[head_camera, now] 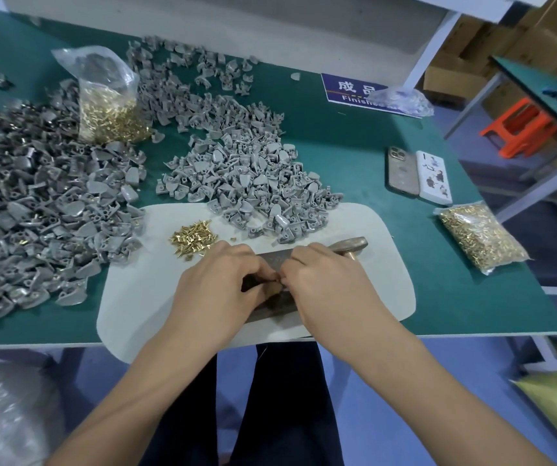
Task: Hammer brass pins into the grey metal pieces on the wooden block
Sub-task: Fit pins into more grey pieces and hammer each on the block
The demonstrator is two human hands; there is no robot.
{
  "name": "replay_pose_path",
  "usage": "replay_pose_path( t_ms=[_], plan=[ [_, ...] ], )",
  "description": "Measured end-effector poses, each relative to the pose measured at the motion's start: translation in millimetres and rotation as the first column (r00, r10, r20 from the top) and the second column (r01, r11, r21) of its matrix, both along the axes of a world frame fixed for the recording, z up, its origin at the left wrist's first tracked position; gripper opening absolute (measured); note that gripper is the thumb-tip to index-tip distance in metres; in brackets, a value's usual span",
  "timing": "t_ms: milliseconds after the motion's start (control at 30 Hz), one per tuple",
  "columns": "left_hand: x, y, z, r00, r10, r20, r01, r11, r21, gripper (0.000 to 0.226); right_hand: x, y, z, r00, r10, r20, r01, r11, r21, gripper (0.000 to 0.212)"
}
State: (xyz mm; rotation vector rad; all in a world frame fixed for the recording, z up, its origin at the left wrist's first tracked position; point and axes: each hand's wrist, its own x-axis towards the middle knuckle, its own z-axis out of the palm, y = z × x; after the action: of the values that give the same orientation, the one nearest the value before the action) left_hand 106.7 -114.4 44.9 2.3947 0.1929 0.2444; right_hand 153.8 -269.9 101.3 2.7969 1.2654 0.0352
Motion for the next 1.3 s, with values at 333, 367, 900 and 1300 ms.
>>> replay_pose_path(
  t_ms=[333,367,900,1300],
  plan=[
    [-1,0,-2,1.0,0.022,0.009,-0.022,1.0,-0.017,0.012,6,-11,-6,0.959,-0.107,-0.261,0.168,0.96,0.224,0.018],
    [-1,0,-1,1.0,0.023,0.01,-0.022,1.0,-0.014,0.012,7,-11,-6,0.954,-0.108,-0.278,0.179,0.954,0.241,0.016],
    [-2,-8,-1,0.994,0.056,0.089,-0.063,0.995,0.073,0.008,23,-87,-57,0.669,-0.714,-0.204,0.735,0.677,0.041,0.034],
    [-4,-10,-1,0.991,0.028,0.13,-0.049,0.986,0.161,0.007,-13,-80,-13,0.802,-0.179,-0.569,0.509,0.703,0.497,0.032]
  ],
)
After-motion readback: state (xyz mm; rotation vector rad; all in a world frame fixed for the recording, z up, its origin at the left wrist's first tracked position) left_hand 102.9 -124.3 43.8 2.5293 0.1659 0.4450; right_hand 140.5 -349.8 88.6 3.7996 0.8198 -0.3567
